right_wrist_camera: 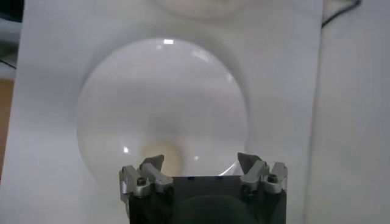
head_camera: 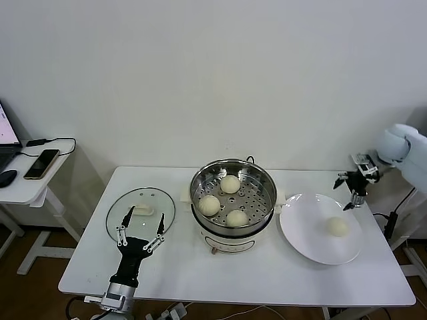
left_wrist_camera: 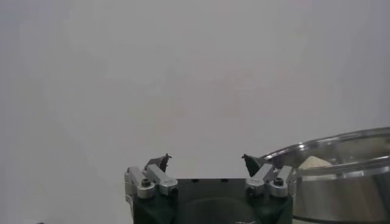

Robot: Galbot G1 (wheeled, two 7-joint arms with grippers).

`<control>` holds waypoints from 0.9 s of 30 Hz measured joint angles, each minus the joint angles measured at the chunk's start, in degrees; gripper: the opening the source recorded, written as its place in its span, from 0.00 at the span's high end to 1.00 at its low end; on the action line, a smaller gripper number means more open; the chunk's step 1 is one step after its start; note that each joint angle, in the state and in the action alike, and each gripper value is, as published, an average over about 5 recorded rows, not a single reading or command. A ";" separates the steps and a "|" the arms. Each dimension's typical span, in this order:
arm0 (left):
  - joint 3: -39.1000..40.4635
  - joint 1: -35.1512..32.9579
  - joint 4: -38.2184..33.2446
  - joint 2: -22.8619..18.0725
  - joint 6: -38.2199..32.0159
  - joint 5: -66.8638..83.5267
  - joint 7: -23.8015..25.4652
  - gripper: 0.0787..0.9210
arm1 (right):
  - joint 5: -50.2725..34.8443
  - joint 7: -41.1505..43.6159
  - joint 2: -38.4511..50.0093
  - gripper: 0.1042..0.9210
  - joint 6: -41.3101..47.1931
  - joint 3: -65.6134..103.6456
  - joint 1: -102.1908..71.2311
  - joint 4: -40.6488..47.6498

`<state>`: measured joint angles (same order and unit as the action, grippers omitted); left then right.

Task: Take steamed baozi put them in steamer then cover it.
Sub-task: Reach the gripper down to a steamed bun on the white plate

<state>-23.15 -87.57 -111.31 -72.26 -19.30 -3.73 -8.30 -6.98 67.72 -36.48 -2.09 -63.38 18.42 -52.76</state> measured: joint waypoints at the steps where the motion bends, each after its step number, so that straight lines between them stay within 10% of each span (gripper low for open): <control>1: -0.01 -0.03 -0.01 0.00 0.01 0.00 0.00 0.12 | 0.19 -0.25 -0.05 0.12 0.12 0.47 -0.89 0.52; 27: -0.24 -0.32 0.26 -0.07 -0.21 -0.09 0.00 0.12 | 2.24 -3.34 -3.28 0.12 0.88 7.08 -12.37 7.46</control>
<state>-23.39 -87.89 -111.05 -72.32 -19.51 -3.82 -8.30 -4.74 64.37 -39.76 -1.21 -56.30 6.06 -45.29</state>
